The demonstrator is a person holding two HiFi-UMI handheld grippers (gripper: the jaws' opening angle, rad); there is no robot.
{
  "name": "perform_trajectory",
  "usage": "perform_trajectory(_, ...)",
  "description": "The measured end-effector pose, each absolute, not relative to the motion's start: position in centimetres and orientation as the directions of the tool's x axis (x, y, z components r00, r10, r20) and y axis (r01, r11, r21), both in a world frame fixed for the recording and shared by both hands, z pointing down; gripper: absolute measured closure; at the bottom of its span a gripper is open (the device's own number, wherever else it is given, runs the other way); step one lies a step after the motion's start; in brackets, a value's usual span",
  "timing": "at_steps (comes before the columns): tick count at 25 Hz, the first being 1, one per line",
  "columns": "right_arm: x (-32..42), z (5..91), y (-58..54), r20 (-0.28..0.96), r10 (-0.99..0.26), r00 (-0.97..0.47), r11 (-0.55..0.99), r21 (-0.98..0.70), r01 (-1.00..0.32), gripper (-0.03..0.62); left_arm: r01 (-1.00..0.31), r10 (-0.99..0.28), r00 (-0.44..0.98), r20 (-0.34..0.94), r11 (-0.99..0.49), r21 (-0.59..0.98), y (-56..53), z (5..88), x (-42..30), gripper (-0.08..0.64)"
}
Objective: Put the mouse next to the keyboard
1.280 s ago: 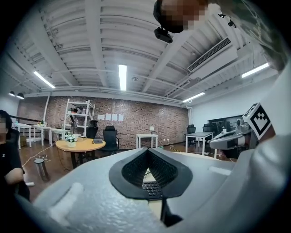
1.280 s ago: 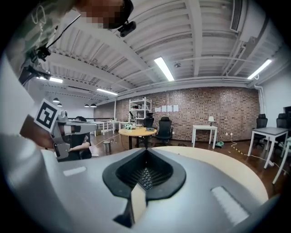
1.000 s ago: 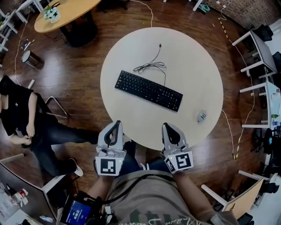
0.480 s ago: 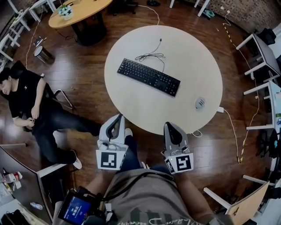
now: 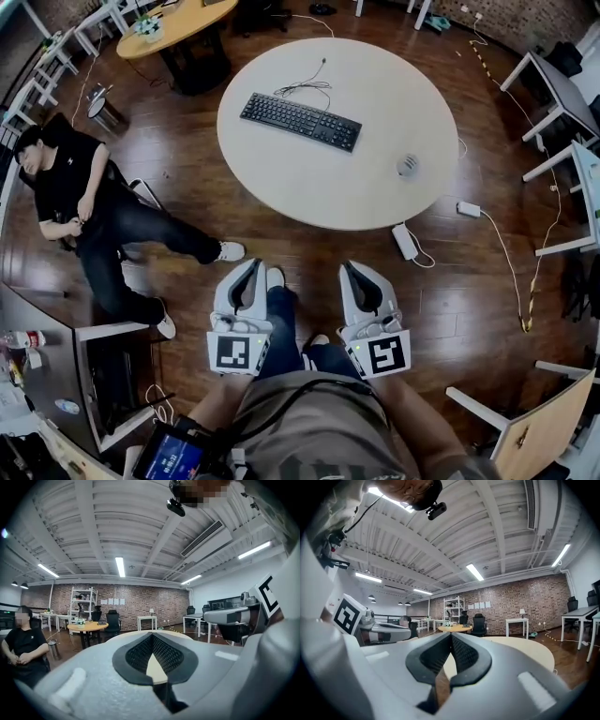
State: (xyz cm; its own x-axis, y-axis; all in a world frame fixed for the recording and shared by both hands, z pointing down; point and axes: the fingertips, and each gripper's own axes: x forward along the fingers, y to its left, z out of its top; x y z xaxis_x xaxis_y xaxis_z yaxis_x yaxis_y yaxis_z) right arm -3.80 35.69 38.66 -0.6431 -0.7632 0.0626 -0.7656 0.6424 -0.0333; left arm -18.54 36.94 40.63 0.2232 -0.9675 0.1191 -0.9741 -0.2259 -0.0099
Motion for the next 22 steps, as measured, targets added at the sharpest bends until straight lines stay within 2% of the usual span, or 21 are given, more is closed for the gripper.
perform_trajectory(9,-4.8,33.8,44.2,-0.02,-0.767,-0.642,0.641,-0.087,-0.763,0.588,-0.97,-0.969,0.242,0.056,-0.241,0.028,44.8,36.6,-18.3,0.56)
perform_trajectory(14,-5.6,32.9,46.8,-0.035,-0.776,-0.629,0.629,0.003,-0.777,0.588,-0.964,-0.963,0.265,0.05,-0.264,0.032,47.5,36.3,-19.2,0.558)
perform_trajectory(22,-9.7,33.6,49.4,-0.004,-0.76,-0.65,0.65,-0.003,-0.76,0.589,-0.967,-0.966,0.255,0.047,-0.255,0.011,50.6,36.6,-23.3,0.558)
